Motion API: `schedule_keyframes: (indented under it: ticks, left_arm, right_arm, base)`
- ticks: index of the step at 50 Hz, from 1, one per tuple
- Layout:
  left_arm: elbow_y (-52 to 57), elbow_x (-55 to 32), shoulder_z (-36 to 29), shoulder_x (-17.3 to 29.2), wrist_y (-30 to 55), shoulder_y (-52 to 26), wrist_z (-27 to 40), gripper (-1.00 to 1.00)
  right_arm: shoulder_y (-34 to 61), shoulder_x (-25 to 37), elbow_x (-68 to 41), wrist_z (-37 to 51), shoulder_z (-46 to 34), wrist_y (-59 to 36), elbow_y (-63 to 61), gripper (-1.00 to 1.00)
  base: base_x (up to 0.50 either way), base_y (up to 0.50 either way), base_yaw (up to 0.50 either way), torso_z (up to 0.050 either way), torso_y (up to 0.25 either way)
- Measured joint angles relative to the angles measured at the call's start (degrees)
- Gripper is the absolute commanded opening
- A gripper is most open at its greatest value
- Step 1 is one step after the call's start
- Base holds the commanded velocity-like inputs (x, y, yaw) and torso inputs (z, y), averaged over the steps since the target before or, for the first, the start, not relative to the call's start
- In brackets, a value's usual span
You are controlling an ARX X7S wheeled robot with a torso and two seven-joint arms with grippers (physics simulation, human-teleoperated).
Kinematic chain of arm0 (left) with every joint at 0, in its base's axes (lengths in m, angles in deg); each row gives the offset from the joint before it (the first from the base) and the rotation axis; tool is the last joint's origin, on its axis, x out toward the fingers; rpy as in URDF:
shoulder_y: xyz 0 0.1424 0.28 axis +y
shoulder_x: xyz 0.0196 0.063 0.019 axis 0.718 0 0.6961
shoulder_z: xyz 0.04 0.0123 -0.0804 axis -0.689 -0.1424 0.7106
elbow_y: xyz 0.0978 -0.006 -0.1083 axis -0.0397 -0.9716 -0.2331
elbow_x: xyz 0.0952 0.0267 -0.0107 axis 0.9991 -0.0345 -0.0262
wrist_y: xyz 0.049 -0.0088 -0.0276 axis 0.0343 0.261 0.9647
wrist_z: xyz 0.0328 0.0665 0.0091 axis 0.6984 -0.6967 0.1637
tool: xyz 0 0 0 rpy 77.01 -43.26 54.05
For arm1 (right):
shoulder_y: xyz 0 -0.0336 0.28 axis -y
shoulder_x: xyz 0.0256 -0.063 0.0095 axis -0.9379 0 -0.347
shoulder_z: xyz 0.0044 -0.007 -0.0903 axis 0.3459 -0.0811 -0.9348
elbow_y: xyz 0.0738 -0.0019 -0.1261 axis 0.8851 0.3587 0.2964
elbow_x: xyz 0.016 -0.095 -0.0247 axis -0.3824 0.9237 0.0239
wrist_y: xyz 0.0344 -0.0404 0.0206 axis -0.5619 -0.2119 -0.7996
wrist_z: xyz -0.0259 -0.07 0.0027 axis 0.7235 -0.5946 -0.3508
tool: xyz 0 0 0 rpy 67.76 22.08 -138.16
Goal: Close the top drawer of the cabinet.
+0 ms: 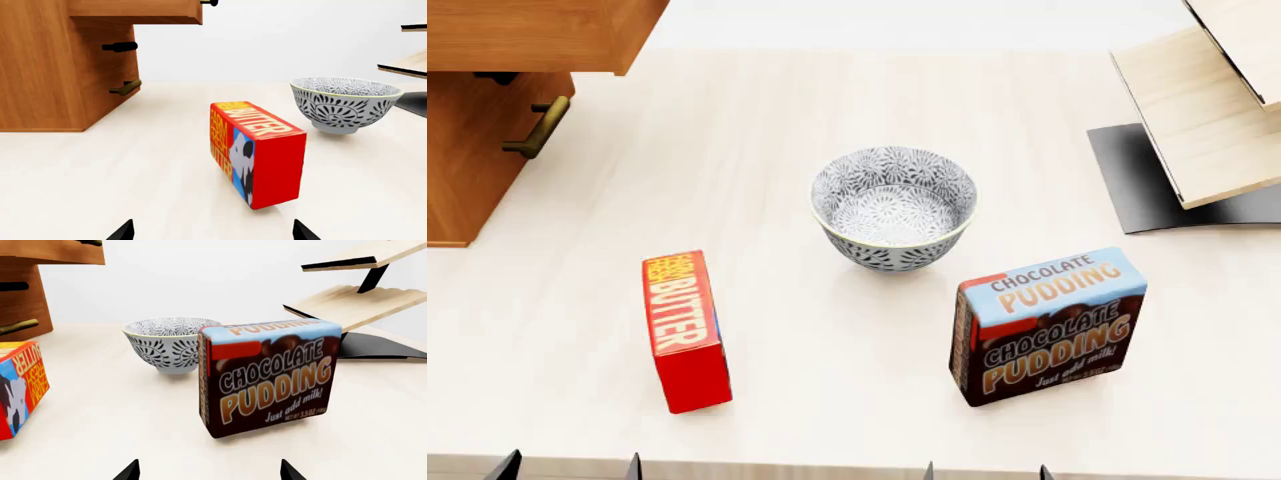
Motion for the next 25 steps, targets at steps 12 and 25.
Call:
schedule_keyframes:
  ticks: [12,25]
  left_arm:
    - [-1.06,1.96,-2.59,1.76,2.73,-0.82,3.68,1.00]
    - [15.99,-7.19,0.35,4.26,27.74,-5.71,3.38,1.00]
  right_arm:
    - [0.25,1.42,1.45,3.56,-1.68,-1.15,-0.29,1.00]
    - [3.71,4.25,-2.28,3.09,-2.15,-22.06,-15.72,1.00]
  base:
    - [0.00,0.00,0.00,0.000,0.000]
    - [0.00,0.00,0.00,0.000,0.000]
